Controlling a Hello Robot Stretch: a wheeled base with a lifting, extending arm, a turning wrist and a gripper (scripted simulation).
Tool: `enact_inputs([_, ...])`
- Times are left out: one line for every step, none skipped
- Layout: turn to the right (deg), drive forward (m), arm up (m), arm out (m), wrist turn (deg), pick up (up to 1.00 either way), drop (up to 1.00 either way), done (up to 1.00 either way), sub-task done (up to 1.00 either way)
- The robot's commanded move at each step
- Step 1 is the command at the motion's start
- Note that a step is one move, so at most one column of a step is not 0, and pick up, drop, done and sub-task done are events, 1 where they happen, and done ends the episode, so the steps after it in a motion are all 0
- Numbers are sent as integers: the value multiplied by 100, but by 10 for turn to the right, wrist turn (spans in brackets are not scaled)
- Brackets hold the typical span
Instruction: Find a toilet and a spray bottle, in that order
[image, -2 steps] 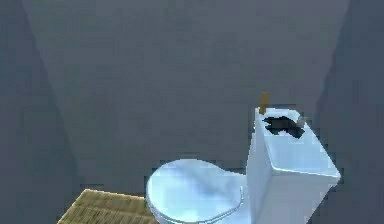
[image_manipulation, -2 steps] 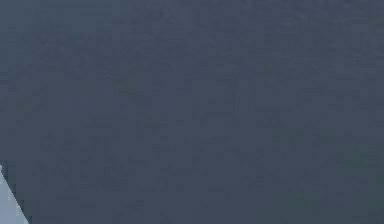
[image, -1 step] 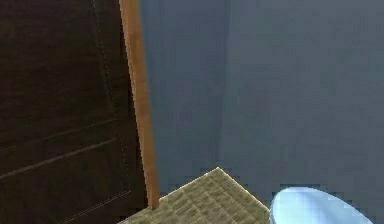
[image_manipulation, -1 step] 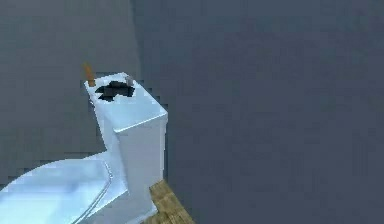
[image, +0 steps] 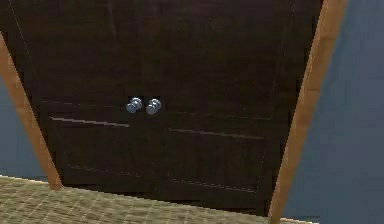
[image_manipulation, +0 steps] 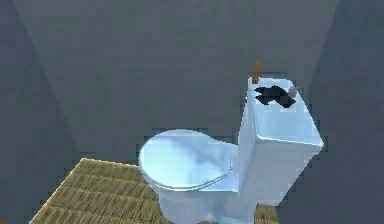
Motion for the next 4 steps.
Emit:
enact_inputs([-450,0,0,0,0,0,0,0,0])
enact_inputs([-360,0,0,0,0,0,0,0,0])
enact_inputs([0,100,0,0,0,0,0,0,0])
enact_inputs([-30,0,0,0,0,0,0,0,0])
